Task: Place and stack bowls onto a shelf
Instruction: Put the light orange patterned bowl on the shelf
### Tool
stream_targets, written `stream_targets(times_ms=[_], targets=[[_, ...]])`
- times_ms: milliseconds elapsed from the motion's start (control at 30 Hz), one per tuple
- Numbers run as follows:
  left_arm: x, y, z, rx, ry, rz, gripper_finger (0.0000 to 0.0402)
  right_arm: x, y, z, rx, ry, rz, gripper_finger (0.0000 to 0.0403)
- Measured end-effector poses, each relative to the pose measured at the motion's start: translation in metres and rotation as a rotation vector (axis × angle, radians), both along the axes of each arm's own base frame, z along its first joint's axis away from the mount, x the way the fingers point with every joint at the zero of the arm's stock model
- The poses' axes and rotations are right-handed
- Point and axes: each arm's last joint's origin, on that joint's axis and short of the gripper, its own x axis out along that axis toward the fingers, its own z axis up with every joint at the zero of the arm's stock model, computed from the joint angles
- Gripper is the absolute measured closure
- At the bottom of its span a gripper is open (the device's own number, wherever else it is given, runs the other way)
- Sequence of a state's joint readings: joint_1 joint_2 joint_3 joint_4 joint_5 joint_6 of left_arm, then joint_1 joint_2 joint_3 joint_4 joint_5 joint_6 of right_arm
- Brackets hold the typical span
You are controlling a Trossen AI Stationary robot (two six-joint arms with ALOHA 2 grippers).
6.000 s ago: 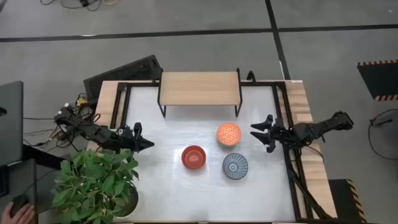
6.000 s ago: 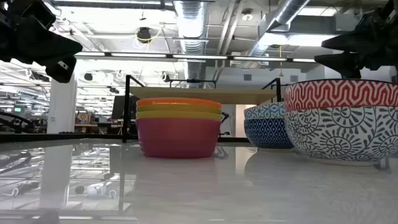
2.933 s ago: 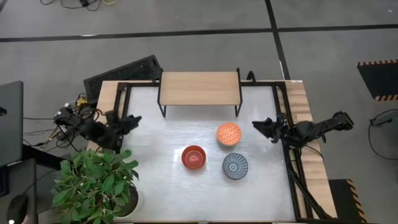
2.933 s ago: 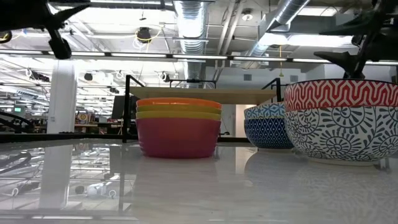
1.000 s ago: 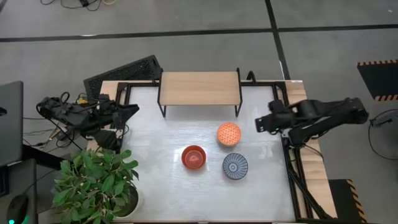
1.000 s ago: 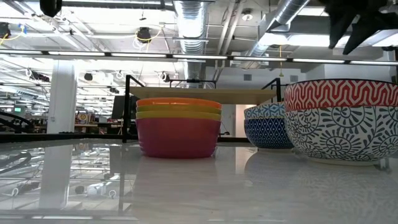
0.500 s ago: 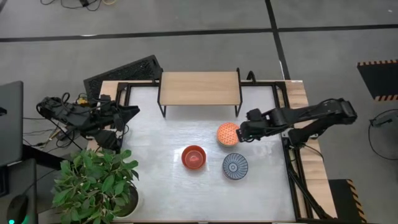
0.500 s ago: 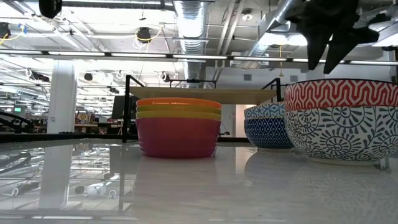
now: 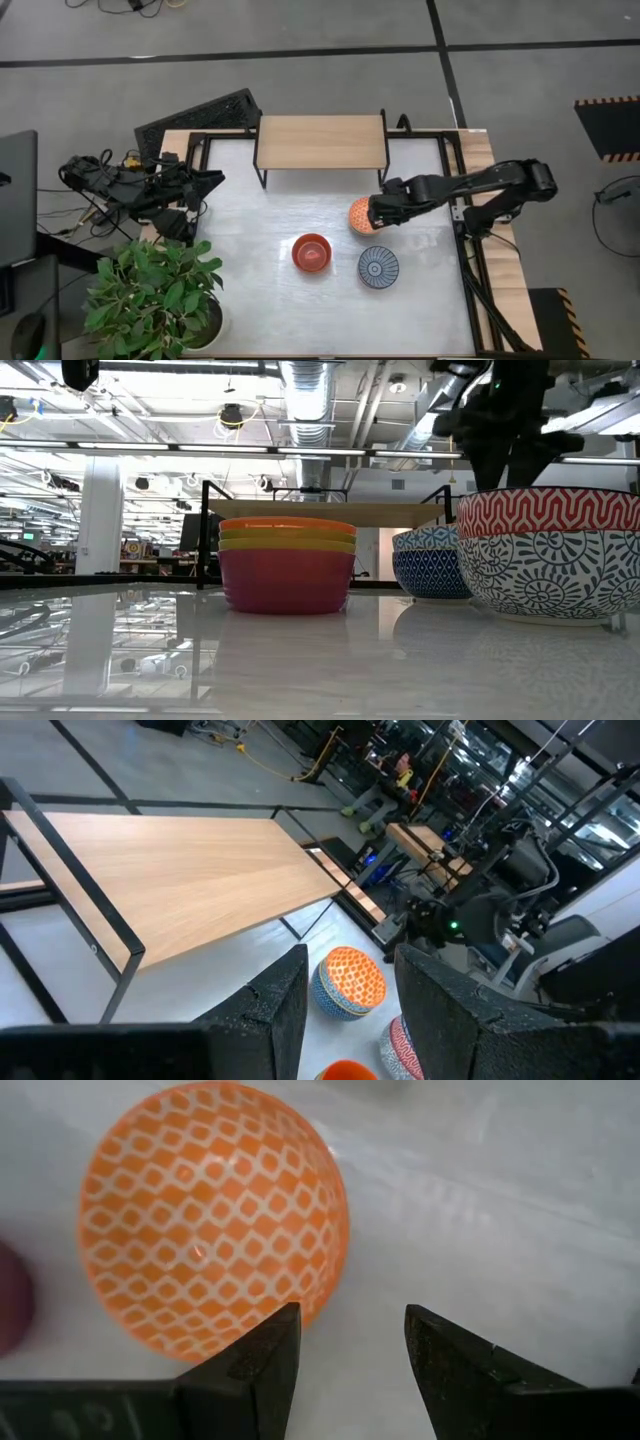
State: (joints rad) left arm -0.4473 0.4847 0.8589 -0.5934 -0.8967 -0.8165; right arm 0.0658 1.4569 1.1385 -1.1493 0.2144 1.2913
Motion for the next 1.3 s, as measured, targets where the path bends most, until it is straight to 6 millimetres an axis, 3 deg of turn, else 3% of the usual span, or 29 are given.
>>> stream_targets(times_ms=[633, 767, 967, 1300], targets=[[0.000, 0.000, 0.000, 0.001, 0.000, 0.000, 0.0266, 0.028, -0.013, -0.043, 0.070, 0.134, 0.039, 0.0199], [0.000, 0.000, 0.000, 0.001, 0.001, 0.000, 0.0266, 0.030, -0.013, -0.046, 0.077, 0.138, 0.038, 0.0238], [0.000, 0.000, 0.000, 0.004, 0.002, 0.006, 0.0266, 0.030, -0.016, -0.045, 0.078, 0.136, 0.035, 0.0358], [0.000, 0.000, 0.000, 0.013, 0.006, 0.007, 0.0266, 0.026, -0.022, -0.038, 0.080, 0.104, 0.024, 0.0363]])
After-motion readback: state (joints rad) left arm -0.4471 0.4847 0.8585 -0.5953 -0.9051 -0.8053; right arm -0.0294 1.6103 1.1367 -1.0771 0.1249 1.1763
